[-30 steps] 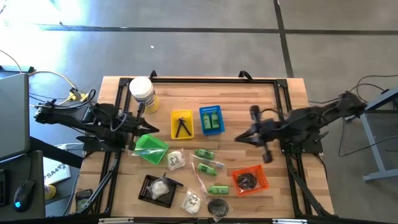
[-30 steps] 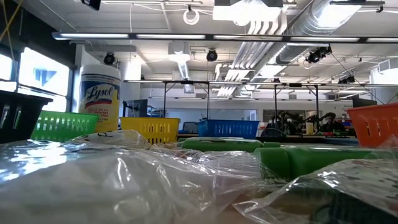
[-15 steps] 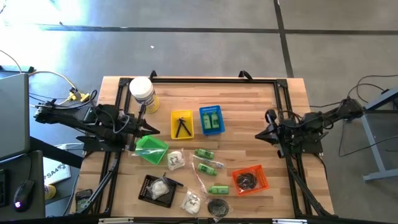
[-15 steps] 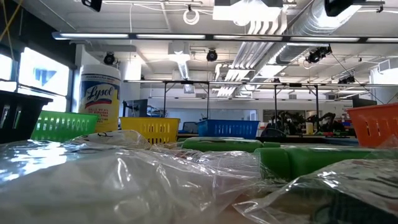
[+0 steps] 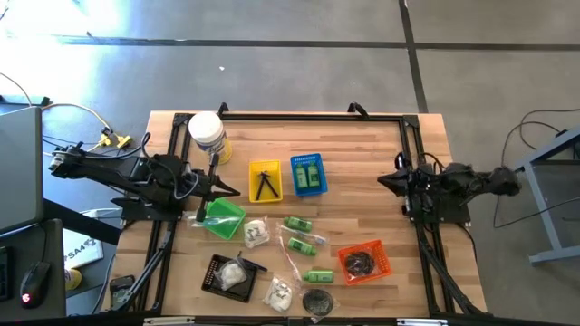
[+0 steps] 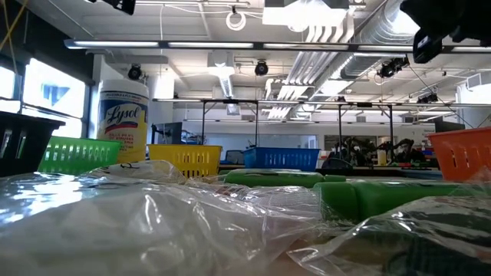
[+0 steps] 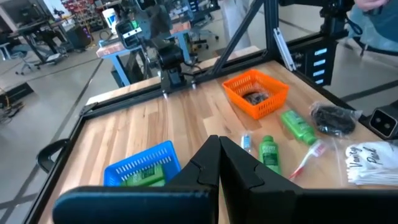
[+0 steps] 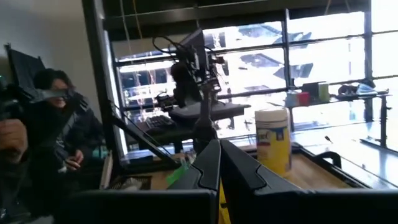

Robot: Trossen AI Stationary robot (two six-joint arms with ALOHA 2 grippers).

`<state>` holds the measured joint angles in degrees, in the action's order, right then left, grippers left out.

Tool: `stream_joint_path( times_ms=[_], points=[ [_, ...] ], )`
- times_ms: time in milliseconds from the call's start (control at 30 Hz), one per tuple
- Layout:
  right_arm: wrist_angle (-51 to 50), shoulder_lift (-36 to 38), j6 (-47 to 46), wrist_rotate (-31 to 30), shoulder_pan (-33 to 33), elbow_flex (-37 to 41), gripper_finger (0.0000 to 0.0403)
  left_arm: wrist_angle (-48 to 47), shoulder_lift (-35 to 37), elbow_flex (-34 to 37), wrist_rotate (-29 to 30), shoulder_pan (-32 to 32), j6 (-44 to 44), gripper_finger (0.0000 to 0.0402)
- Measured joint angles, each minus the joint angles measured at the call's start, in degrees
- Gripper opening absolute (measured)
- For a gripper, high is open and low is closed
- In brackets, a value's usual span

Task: Pick & Place Travel size toiletries
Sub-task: Put the cotton pack into the black bin

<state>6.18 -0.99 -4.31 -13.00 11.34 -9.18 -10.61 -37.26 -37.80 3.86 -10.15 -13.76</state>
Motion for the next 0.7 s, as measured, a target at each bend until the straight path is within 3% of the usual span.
stream_joint_path(
  times_ms=[233, 433, 567, 700],
  points=[
    [-2.1, 0.0, -0.9, 9.2, -3.5, -0.1, 0.0002, -1.8, -0.1, 0.0, 1.7, 0.0, 0.4, 0.0000],
    [-3.3, -0.2, -4.1, 1.6, -3.5, 0.0, 0.0002, -3.9, -0.2, 0.0, 2.3, 0.0, 4.3, 0.0000],
    [-2.7, -0.3, -1.7, 1.5, -3.5, 0.3, 0.0002, -5.1, -0.5, 0.0, 2.5, 0.0, 6.6, 0.0000],
    [-1.4, -0.3, -3.0, 1.4, -3.5, 2.1, 0.0002, -6.2, -2.3, 0.0, 6.9, 0.0, 14.4, 0.0000]
  ],
)
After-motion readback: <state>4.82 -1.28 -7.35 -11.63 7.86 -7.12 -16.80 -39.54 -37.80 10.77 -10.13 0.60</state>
